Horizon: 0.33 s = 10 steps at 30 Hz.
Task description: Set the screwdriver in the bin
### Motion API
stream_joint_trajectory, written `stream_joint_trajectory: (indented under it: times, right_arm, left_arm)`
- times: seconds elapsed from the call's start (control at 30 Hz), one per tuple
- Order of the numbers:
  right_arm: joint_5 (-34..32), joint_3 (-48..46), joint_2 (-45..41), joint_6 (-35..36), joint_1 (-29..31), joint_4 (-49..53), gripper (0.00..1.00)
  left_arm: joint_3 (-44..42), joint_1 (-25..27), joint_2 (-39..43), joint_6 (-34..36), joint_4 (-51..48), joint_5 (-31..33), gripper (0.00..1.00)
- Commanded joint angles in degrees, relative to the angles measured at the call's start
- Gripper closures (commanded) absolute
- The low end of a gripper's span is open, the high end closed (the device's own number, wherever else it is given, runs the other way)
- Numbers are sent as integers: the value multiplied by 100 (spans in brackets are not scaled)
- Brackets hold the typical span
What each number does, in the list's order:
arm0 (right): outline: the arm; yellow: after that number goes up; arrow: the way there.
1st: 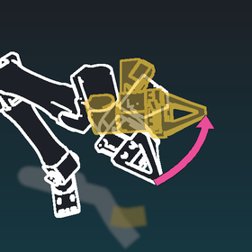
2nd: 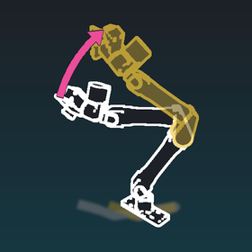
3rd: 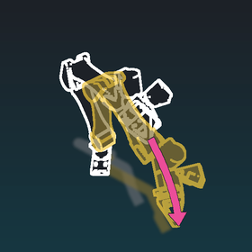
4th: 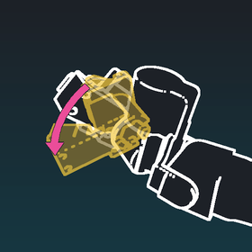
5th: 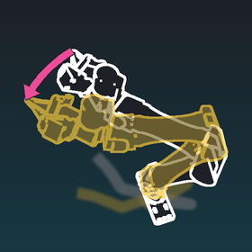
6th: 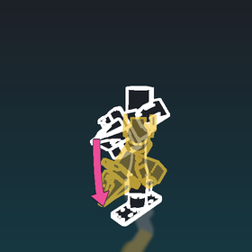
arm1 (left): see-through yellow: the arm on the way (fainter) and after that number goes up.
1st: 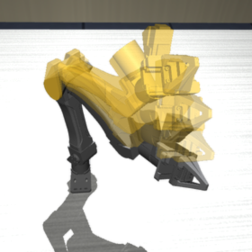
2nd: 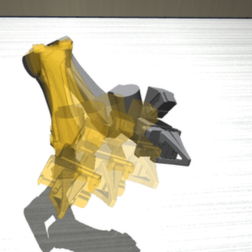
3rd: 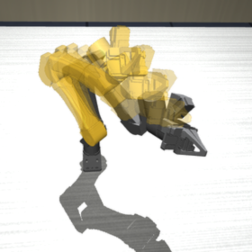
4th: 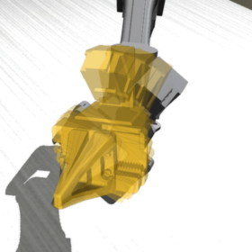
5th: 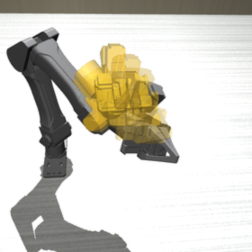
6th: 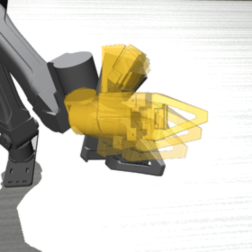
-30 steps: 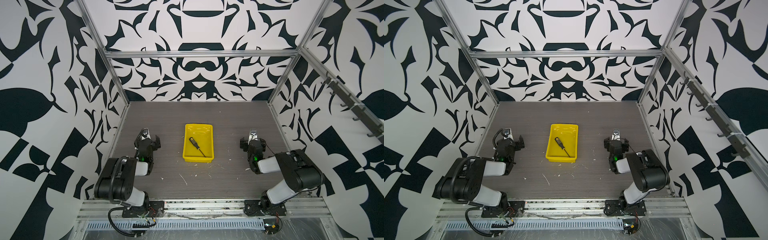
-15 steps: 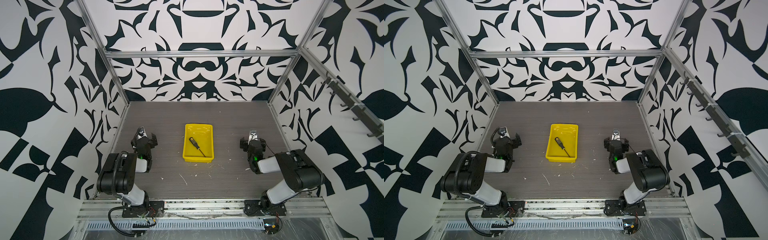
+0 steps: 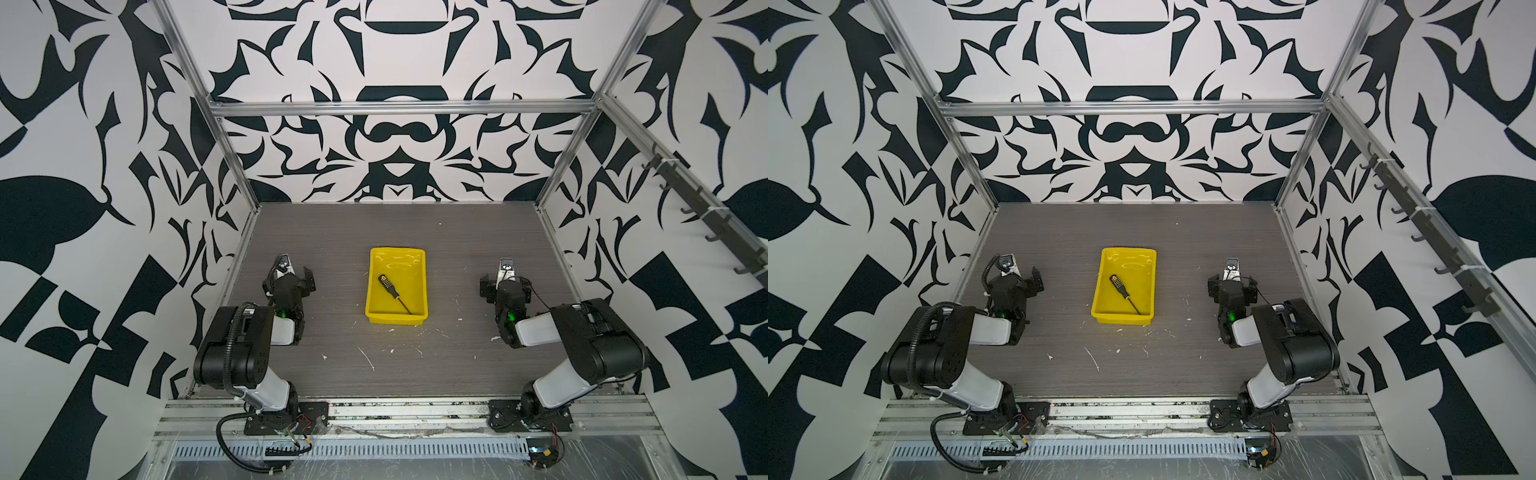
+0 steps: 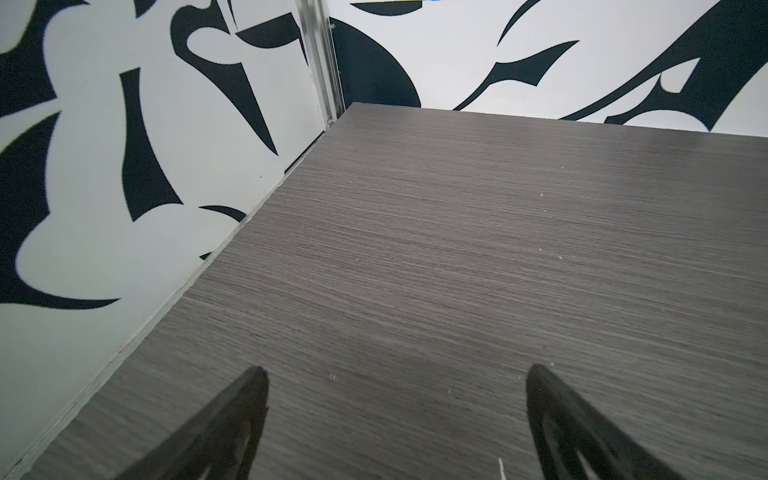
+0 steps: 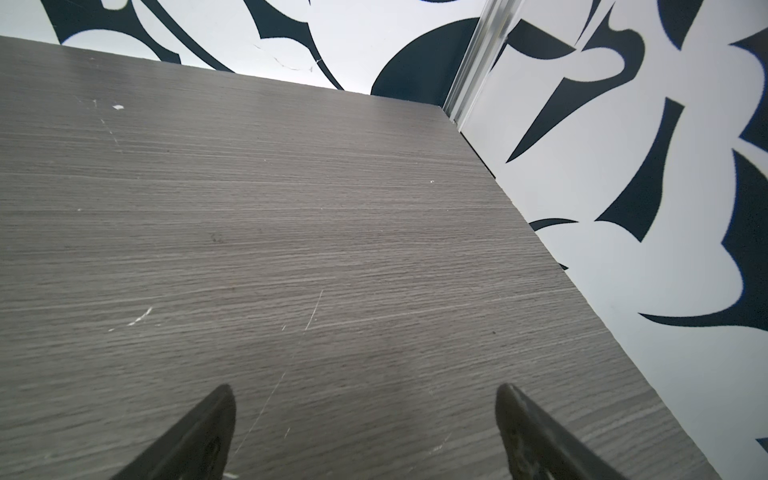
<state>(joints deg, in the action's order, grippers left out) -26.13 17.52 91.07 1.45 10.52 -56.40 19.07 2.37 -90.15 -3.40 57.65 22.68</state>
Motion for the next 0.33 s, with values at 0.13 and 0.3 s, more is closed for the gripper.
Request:
stream_joint_trajectory:
  times: [0.13,0.3]
  right_arm:
    - [481,154,-117,-113,-107,-8,0]
    - [530,127,-140,-84,-173,-12,0]
  left_arm:
    - [6,-17,50,-51,37,-35,1]
    - [0,-13,50,-51,36,-34,1]
